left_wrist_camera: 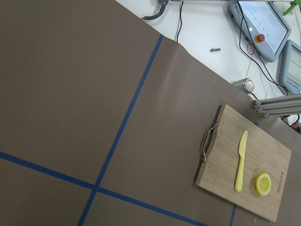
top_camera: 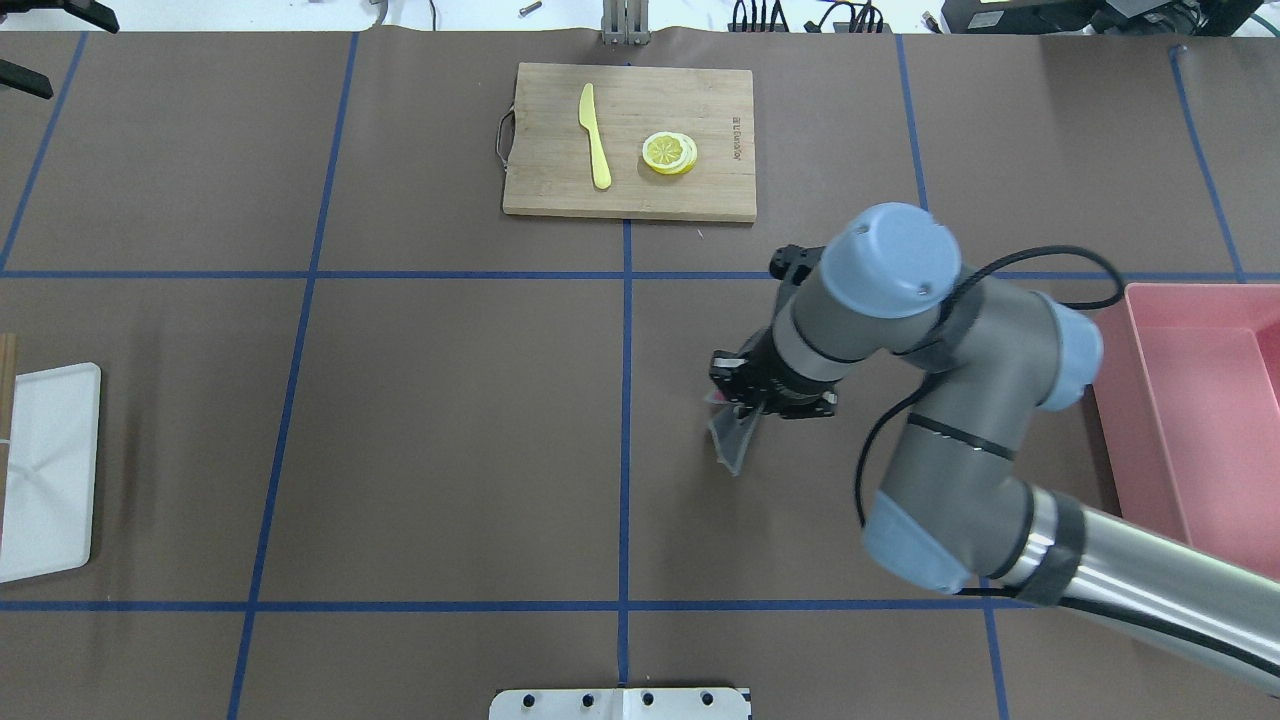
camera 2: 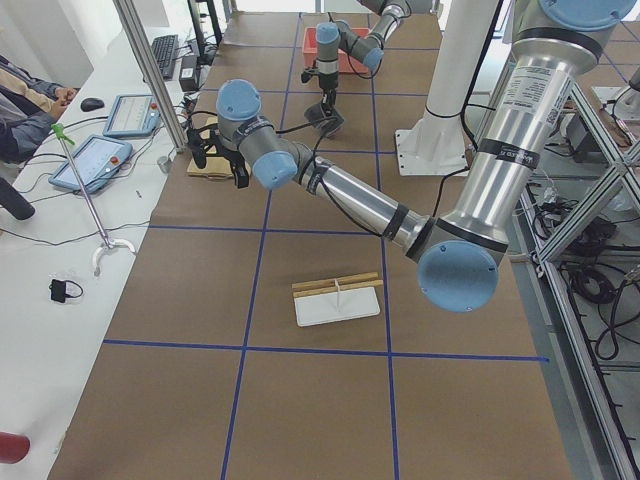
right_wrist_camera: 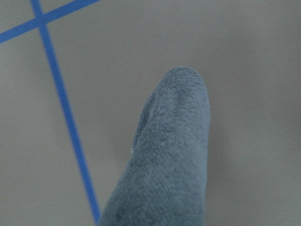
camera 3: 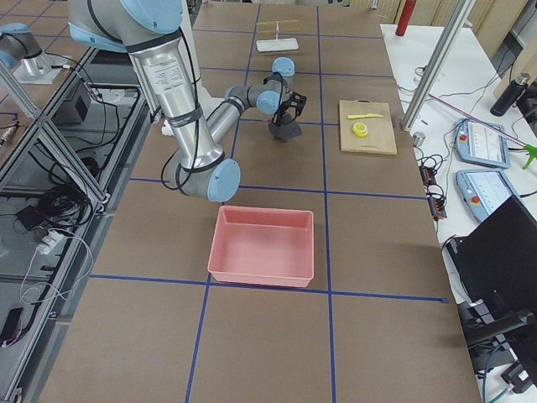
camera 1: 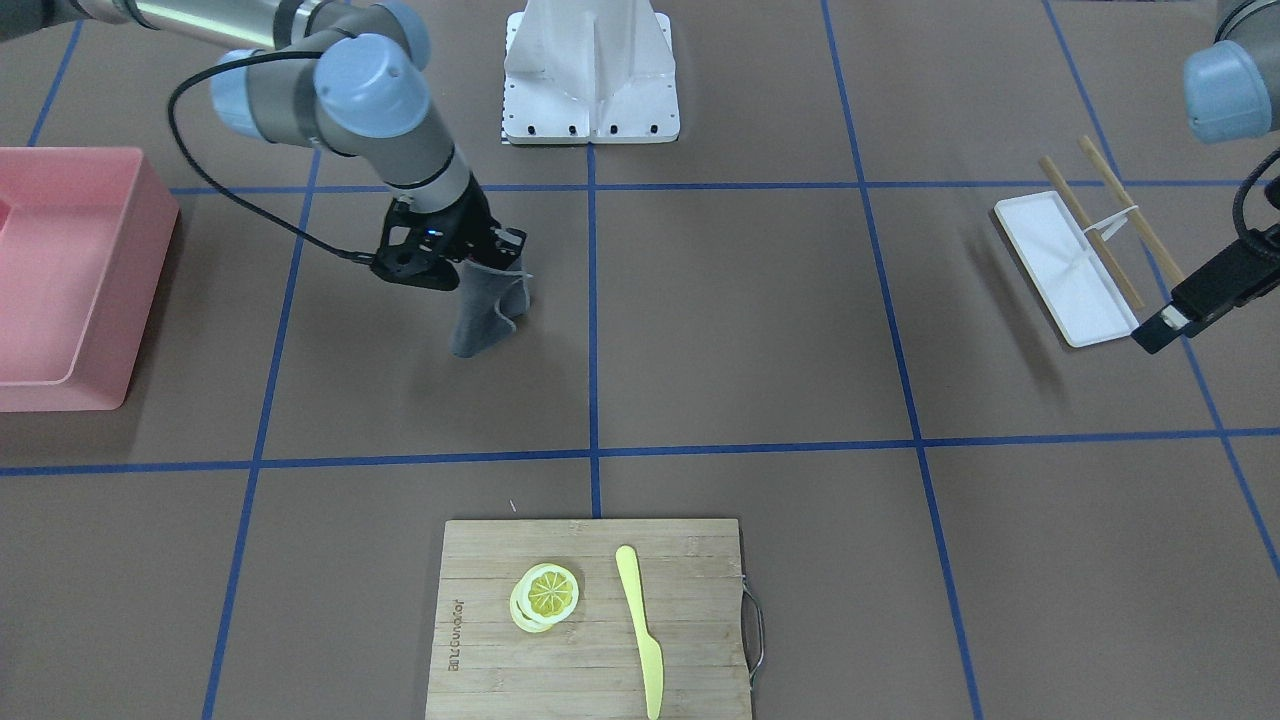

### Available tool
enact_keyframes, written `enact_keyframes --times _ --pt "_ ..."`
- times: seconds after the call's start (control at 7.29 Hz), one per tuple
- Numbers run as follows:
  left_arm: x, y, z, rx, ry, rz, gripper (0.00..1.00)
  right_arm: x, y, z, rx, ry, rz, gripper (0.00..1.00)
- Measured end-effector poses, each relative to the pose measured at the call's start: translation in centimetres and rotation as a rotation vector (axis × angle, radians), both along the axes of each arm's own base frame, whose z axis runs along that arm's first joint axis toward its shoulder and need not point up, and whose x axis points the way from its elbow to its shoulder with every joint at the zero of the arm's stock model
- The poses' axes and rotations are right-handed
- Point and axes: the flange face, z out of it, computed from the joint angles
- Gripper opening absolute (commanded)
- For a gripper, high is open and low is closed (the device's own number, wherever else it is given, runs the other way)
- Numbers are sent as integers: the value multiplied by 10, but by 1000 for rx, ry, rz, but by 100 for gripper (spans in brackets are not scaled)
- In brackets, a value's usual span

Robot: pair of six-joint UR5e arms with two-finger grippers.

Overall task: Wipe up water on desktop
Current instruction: 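Drag the cloth with the right gripper toward the pink bin and back, then drag the cloth again toward the pink bin and back with the right gripper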

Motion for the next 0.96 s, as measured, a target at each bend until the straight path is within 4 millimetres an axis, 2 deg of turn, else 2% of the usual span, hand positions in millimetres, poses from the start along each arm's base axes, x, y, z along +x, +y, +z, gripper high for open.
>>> enact_keyframes --times 0.14,0.27,0.41,0.55,0.96 --pt "0 -1 1 2 -3 0 98 42 -7 35 7 23 -16 0" --pt "0 -1 1 2 -4 0 98 67 -9 58 19 41 -32 0" --pt "0 -1 1 3 -3 0 98 72 -8 62 31 45 -44 0" --pt "0 -1 1 4 -3 1 98 57 -4 46 37 29 -52 0" --pt "0 -2 3 1 -5 -1 98 -30 20 -62 8 -71 -6 0"
